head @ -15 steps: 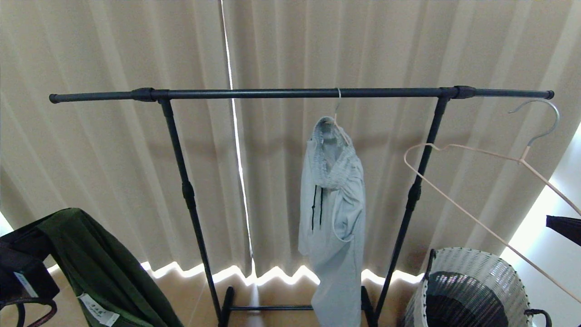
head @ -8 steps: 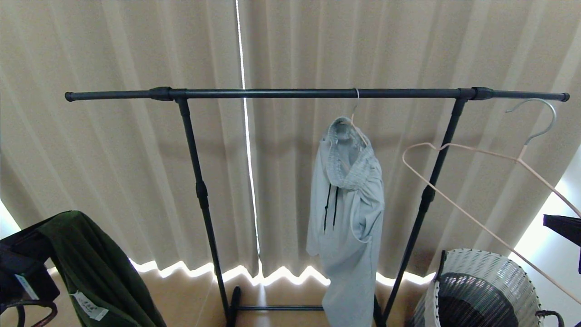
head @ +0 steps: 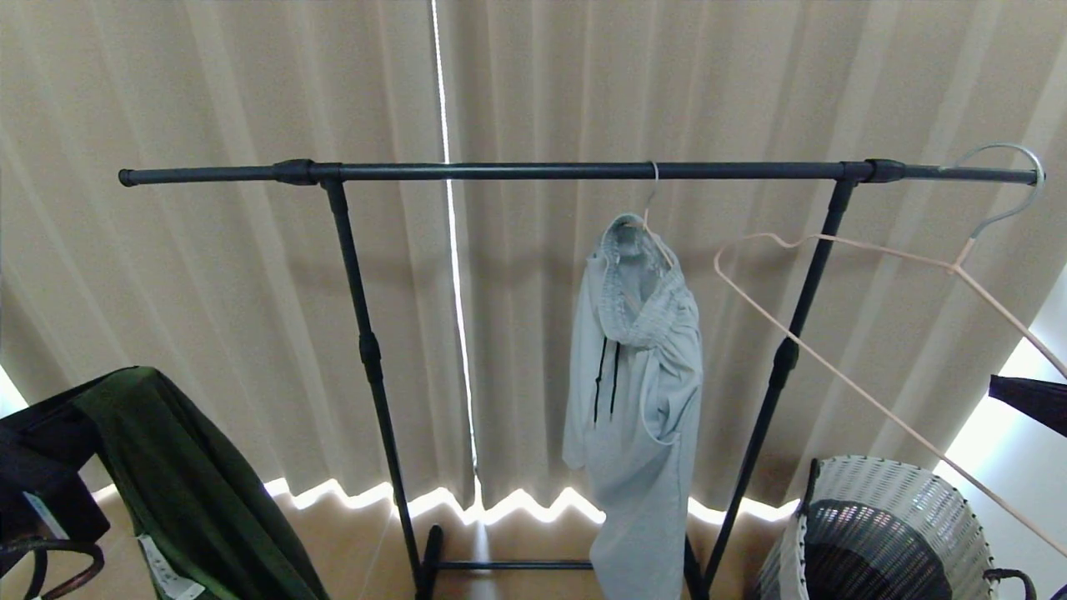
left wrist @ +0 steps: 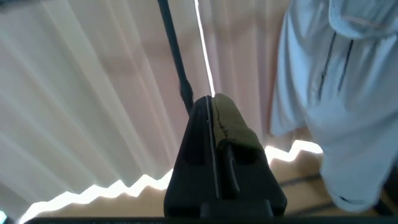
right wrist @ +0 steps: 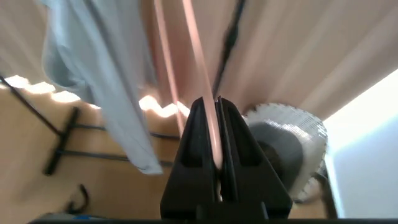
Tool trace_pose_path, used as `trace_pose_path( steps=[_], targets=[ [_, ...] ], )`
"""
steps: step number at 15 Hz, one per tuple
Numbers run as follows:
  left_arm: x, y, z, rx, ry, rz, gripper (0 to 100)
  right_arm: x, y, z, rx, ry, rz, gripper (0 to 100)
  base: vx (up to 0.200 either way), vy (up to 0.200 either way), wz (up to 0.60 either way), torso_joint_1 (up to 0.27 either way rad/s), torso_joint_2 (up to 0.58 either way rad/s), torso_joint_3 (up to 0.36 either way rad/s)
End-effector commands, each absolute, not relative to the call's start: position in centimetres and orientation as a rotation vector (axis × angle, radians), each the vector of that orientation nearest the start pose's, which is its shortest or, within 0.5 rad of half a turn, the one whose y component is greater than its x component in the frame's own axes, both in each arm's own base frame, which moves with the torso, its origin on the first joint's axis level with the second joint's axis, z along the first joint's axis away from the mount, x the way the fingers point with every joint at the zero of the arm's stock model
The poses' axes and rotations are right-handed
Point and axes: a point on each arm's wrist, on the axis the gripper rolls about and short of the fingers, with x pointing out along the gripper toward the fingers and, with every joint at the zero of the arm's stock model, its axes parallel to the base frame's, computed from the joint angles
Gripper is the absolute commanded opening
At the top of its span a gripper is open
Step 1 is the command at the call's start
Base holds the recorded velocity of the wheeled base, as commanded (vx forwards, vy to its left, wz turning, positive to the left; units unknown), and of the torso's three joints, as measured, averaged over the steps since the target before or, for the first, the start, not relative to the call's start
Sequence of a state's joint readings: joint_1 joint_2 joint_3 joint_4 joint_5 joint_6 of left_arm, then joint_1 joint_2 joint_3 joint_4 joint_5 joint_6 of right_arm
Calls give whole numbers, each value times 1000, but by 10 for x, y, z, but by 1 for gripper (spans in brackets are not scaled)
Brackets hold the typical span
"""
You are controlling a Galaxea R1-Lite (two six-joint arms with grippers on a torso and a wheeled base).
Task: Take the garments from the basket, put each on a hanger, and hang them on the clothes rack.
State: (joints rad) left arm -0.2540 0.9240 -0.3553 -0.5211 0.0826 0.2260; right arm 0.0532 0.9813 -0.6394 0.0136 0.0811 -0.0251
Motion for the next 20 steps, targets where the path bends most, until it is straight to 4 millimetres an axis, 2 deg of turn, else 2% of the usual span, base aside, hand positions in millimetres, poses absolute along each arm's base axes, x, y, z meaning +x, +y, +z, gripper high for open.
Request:
trace_pose_path(
  steps=[1, 5, 7, 11, 14, 15, 17, 20],
  targets=[
    [125, -32, 217, 265, 47, -184, 0, 110, 11, 234, 9, 307, 220, 0, 0, 0, 0, 0, 0, 0],
    [160, -47, 250, 278, 94, -189, 0, 112, 28, 249, 42, 277, 432, 0, 0, 0, 0, 0, 0, 0],
    [183, -63, 258, 287, 145, -143, 0, 113, 52, 247, 63, 324, 605, 0, 0, 0, 0, 0, 0, 0],
    [219, -83, 257, 303, 190, -65, 0, 129, 89, 234, 58, 412, 767, 0, 0, 0, 0, 0, 0, 0],
    [237, -91, 250, 271, 224, -60, 0, 133, 102, 225, 51, 452, 798, 0, 0, 0, 0, 0, 0, 0],
    [237, -91, 250, 271, 224, -60, 0, 133, 102, 225, 51, 451, 798, 0, 0, 0, 0, 0, 0, 0],
    [256, -99, 245, 233, 244, -44, 0, 129, 110, 216, 30, 488, 830, 0, 0, 0, 0, 0, 0, 0],
    [262, -107, 245, 208, 245, -46, 0, 128, 120, 213, 31, 511, 826, 0, 0, 0, 0, 0, 0, 0]
  ],
)
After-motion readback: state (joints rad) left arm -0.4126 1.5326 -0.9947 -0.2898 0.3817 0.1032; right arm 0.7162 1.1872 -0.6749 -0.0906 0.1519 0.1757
